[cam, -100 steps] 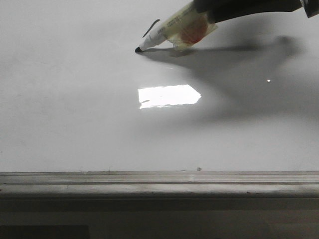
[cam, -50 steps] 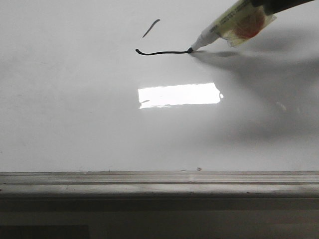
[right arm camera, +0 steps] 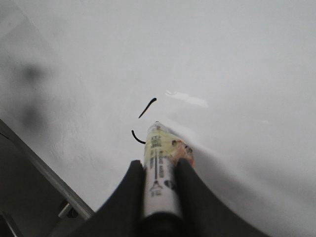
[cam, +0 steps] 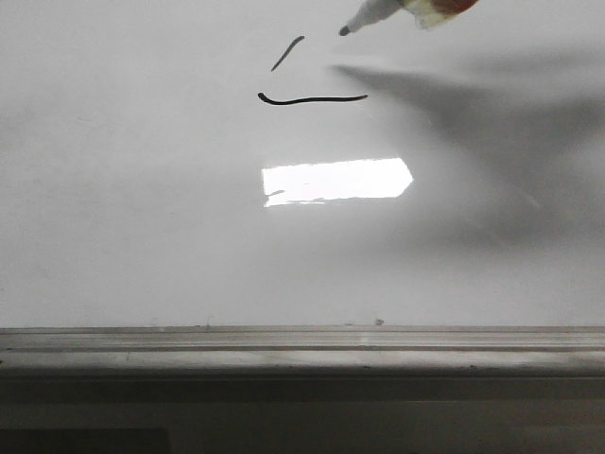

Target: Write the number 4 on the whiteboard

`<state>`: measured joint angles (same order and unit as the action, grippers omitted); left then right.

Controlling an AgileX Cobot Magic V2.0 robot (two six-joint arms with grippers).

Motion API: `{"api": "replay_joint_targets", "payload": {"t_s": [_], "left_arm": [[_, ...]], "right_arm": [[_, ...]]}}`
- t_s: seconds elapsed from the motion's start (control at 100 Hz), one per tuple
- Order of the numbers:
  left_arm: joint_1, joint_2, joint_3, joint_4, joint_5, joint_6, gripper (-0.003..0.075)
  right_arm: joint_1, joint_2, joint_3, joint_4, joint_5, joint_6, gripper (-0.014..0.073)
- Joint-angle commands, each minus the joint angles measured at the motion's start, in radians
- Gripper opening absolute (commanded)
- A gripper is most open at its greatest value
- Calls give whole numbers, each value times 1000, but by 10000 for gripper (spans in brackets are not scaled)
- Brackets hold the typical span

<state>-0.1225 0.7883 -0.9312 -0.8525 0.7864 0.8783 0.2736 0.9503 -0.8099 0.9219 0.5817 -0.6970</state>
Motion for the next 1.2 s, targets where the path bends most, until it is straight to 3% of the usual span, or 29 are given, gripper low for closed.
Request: {"api": "replay_joint_targets", "payload": {"t_s": [0.0, 0.29, 0.99, 1.191], "left_arm": [[4, -6, -26, -51, -57, 3, 368], [4, -6, -26, -51, -63, 3, 368], [4, -6, -26, -57, -63, 3, 368], [4, -8, -26, -99, -52, 12, 368]], "right_arm": [[-4, -4, -26, 59, -60, -34, -49], [-4, 57, -55, 65, -64, -55, -49], [-4, 103, -25, -15, 158, 4, -49], [-4, -28, -86, 71, 186, -75, -49]]}}
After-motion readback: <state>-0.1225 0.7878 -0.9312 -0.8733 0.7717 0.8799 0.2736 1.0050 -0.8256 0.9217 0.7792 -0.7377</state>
